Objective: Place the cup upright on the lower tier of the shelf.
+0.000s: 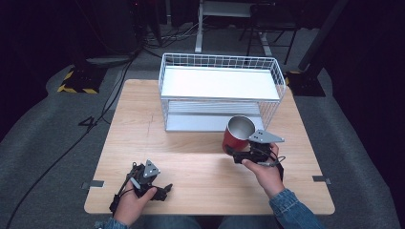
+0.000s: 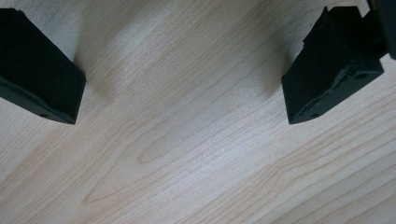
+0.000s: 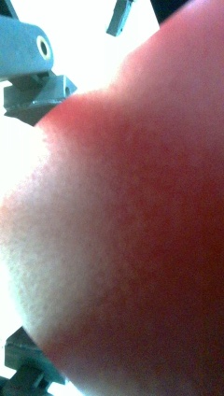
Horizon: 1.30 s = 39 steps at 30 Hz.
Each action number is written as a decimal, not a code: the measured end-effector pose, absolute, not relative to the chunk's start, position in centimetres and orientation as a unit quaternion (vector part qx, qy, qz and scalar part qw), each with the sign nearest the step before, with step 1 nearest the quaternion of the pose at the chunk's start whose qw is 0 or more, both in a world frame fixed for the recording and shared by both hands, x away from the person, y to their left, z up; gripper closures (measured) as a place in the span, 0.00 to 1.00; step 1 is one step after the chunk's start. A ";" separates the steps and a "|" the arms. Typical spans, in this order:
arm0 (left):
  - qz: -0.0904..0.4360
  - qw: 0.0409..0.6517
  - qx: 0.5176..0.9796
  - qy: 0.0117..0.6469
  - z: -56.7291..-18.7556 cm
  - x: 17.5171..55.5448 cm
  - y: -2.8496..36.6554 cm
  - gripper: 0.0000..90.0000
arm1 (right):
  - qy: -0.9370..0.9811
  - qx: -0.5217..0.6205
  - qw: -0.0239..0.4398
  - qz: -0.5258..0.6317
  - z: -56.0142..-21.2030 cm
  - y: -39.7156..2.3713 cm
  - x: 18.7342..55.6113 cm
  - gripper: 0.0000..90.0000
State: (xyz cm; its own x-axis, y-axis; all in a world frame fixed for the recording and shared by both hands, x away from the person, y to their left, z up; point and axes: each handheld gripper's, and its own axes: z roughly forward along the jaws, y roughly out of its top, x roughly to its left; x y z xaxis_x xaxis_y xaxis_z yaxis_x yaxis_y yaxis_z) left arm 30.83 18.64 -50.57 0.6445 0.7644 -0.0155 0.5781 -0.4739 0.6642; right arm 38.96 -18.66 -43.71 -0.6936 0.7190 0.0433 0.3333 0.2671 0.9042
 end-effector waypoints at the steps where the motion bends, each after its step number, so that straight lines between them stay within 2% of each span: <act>1: 0.143 0.325 0.846 0.398 -50.6 30.8 18.6 0.00 | 0.773 0.340 0.193 0.499 -43.7 -18.5 39.2 0.19; 39: 0.142 0.325 0.843 0.406 -50.6 30.6 18.7 0.00 | 0.763 0.387 0.215 0.472 -45.9 -14.6 48.1 0.19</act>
State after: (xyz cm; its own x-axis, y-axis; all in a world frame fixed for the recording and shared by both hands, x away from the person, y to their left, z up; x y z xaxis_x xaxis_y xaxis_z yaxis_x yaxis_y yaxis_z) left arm 30.61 18.72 -50.57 0.6306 0.7757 -0.0249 0.5919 -0.4599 0.6619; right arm 48.10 -14.65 -45.90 -0.6082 0.7929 0.0377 0.3881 0.2556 0.8855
